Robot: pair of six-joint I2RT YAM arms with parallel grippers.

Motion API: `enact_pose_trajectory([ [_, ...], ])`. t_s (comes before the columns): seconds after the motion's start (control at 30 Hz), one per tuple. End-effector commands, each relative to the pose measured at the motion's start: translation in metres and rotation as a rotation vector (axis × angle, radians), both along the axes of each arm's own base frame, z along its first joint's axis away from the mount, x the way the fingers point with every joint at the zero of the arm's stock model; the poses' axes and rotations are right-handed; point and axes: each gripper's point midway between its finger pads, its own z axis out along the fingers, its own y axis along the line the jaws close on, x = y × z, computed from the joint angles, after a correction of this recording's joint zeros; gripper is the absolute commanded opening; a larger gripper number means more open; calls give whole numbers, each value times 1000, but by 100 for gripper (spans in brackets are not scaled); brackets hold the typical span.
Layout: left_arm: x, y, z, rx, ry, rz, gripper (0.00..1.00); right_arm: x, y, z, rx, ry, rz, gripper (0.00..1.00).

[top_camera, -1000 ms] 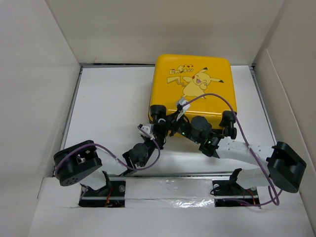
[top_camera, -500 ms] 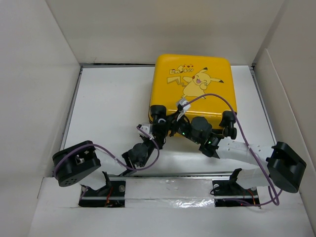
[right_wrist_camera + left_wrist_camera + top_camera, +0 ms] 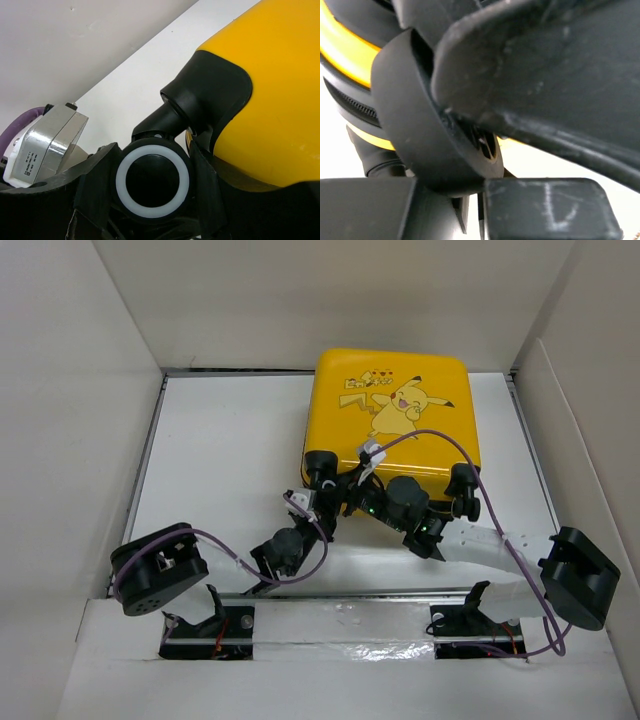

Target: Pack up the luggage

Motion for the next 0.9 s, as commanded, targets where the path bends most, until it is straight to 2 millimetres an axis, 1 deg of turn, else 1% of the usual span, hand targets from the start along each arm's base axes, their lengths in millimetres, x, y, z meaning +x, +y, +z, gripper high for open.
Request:
enact_pose_trajectory([
  [0.0, 32, 18, 57, -178, -83, 176, 0, -28, 10, 82, 237, -116, 120, 20],
  [0.07, 33, 18, 61, -177, -88, 178, 0, -28, 10, 81, 236, -115, 118, 21],
  [0.13, 33, 22, 55, -156, -76, 195, 0, -28, 9, 80, 236, -116, 115, 21],
  [0.33, 32, 49, 31, -115, -32, 270, 0, -27, 3, 79, 238, -117, 89, 20],
  [0.37, 32, 54, 31, -115, -30, 291, 0, -28, 0, 77, 236, -117, 87, 20],
  [0.4, 31, 59, 25, -90, -19, 306, 0, -28, -1, 76, 235, -116, 79, 20],
  [0.43, 30, 65, 20, -84, -5, 326, 0, -28, -3, 74, 232, -116, 76, 20],
  [0.47, 31, 72, 19, -85, 3, 362, 0, -28, -6, 75, 231, -117, 68, 20],
  [0.5, 29, 78, 9, -43, 25, 381, 0, -27, -10, 68, 220, -108, 51, 20],
  [0.53, 28, 84, 3, -44, 41, 399, 0, -27, -13, 67, 218, -105, 40, 20],
  [0.57, 27, 91, 4, -52, 42, 421, 0, -27, -16, 62, 207, -100, 30, 20],
  [0.6, 26, 98, -3, -32, 58, 439, 0, -27, -21, 60, 202, -102, 17, 20],
  [0.67, 25, 110, -5, -58, 81, 483, 0, -26, -26, 55, 181, -96, 6, 20],
  [0.7, 27, 125, -17, -13, 106, 527, 0, -28, -31, 57, 183, -103, -1, 20],
  [0.73, 27, 133, -21, -7, 119, 550, 0, -26, -35, 51, 172, -99, -23, 20],
  [0.77, 27, 139, -17, -49, 126, 567, 0, -27, -38, 46, 154, -94, -27, 19],
  [0.8, 32, 155, -20, -43, 138, 609, 0, -28, -40, 44, 149, -94, -27, 19],
  [0.87, 35, 165, -16, -100, 143, 602, 0, -33, -47, 36, 126, -94, -25, 18],
])
